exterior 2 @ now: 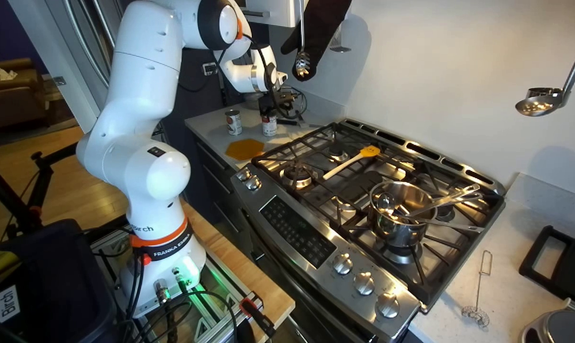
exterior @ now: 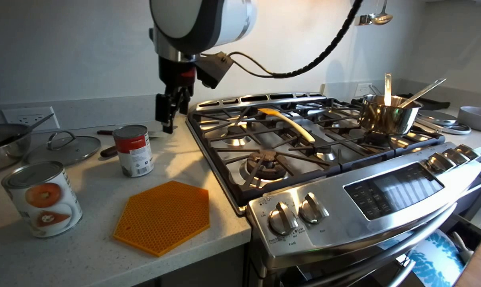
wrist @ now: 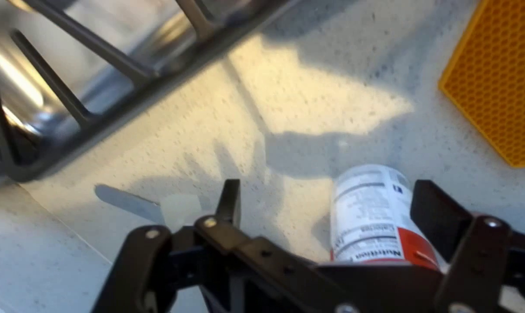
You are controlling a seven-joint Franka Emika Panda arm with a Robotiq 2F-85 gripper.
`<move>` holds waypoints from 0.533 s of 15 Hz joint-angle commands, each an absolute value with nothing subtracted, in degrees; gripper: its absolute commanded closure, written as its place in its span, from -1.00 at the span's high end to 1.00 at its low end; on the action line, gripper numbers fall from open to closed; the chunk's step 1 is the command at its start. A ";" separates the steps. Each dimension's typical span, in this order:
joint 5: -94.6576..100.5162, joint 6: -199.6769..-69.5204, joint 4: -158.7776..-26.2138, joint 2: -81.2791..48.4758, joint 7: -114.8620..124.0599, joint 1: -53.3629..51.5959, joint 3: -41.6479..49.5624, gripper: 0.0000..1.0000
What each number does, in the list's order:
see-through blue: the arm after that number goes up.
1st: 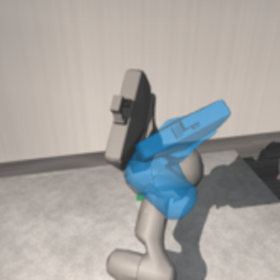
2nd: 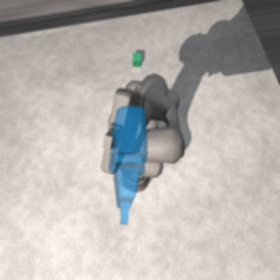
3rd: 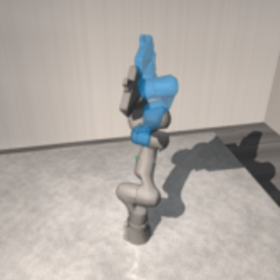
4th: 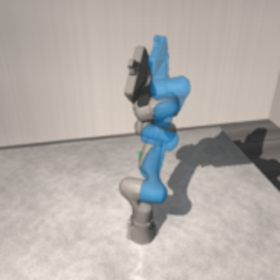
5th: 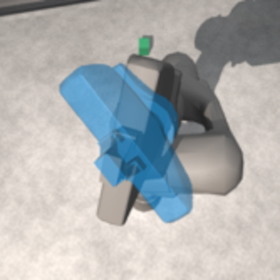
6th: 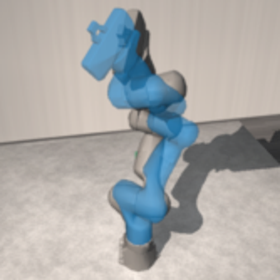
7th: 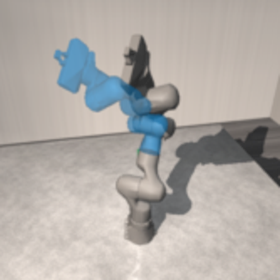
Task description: Put the orange coaster on the left side of the counter
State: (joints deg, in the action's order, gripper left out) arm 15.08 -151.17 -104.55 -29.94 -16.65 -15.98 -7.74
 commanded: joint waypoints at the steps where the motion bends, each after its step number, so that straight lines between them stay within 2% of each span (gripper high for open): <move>1: 16.84 -146.12 -113.94 -21.45 -10.52 -15.28 -4.73 1.00; 5: 14.08 -136.46 -120.56 -13.78 -9.82 -12.15 -5.29 1.00; 8: 10.67 -136.28 -127.29 -6.99 -11.18 -9.03 -5.62 1.00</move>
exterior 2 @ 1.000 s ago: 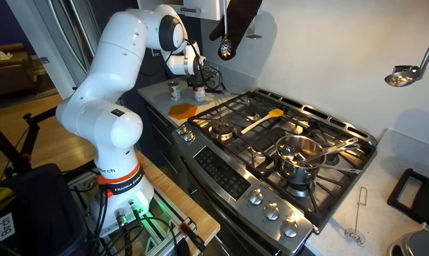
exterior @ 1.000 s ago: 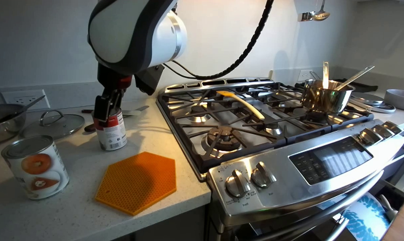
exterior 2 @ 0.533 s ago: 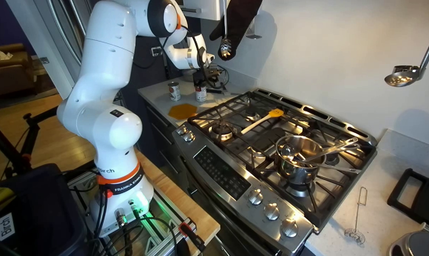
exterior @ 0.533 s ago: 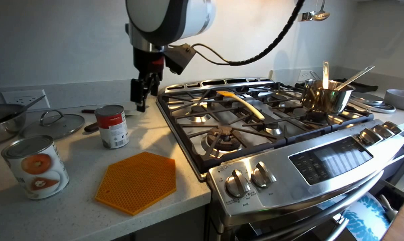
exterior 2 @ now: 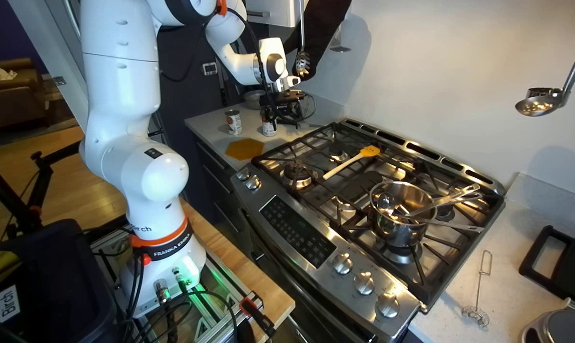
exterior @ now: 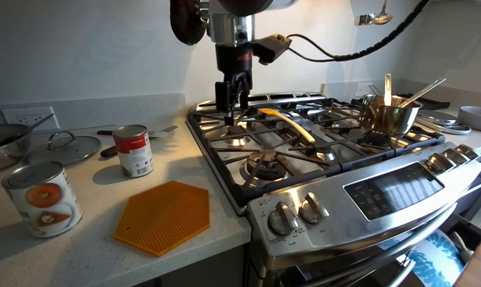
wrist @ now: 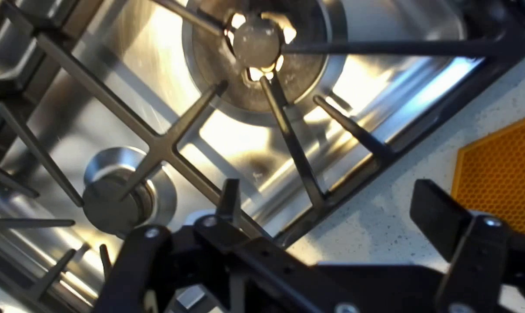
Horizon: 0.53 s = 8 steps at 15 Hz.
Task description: Put the orange coaster on the left side of the counter
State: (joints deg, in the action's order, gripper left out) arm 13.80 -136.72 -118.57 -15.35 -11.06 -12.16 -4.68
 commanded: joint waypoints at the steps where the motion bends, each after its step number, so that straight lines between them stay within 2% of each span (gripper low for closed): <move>1: 9.44 -137.54 -130.57 -4.04 -11.43 -7.95 -5.33 1.00; 8: 2.24 -136.55 -146.94 17.94 -6.71 -2.91 -1.81 1.00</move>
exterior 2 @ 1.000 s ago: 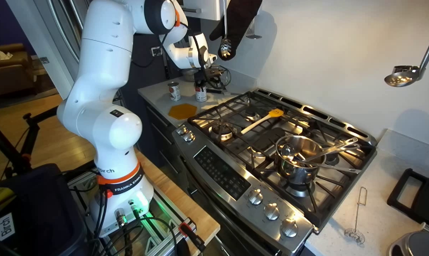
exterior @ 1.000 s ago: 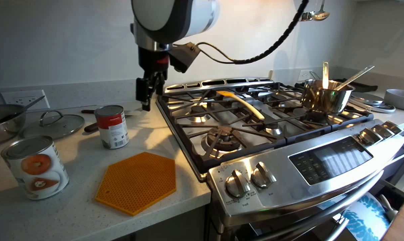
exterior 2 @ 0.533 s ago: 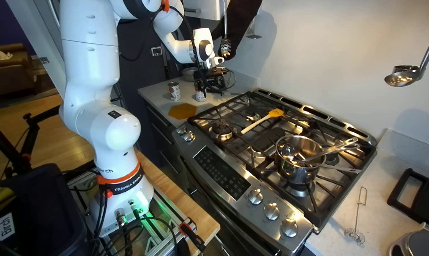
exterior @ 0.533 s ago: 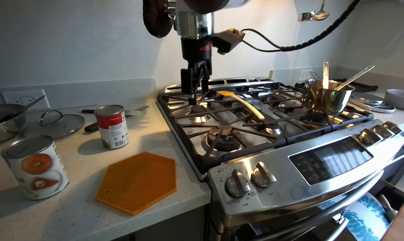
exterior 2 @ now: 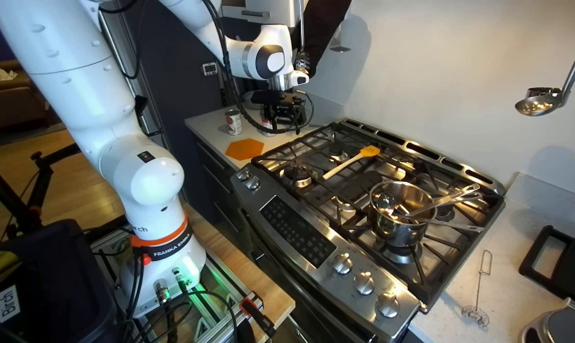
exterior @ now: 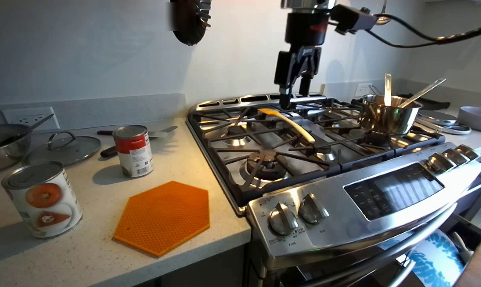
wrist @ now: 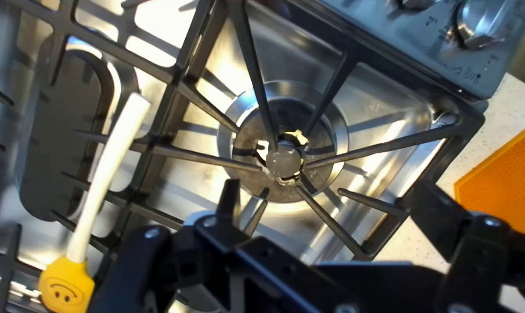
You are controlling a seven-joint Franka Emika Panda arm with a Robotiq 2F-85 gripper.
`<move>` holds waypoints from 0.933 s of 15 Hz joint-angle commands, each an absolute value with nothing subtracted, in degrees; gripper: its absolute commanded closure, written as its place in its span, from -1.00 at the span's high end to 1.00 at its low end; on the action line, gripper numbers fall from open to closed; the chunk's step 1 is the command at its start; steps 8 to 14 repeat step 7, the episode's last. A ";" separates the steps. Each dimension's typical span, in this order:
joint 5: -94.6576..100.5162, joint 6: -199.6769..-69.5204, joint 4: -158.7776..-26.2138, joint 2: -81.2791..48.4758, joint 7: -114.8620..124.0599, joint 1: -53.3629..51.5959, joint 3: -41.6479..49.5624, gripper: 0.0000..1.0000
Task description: Put the orange coaster on the left side of the counter
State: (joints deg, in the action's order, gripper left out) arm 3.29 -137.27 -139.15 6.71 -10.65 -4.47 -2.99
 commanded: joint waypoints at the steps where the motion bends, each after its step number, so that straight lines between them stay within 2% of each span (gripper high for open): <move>1: 1.87 -136.00 -148.32 21.28 -6.02 -2.39 -1.19 1.00; 4: 4.78 -130.54 -152.21 31.17 0.11 0.85 -0.90 1.00; 5: 3.80 -133.03 -147.25 23.08 -3.26 -0.72 -0.88 1.00; 7: 3.91 -130.82 -149.49 28.35 -2.01 0.43 -0.66 1.00; 14: 3.91 -130.82 -149.49 28.35 -2.01 0.43 -0.66 1.00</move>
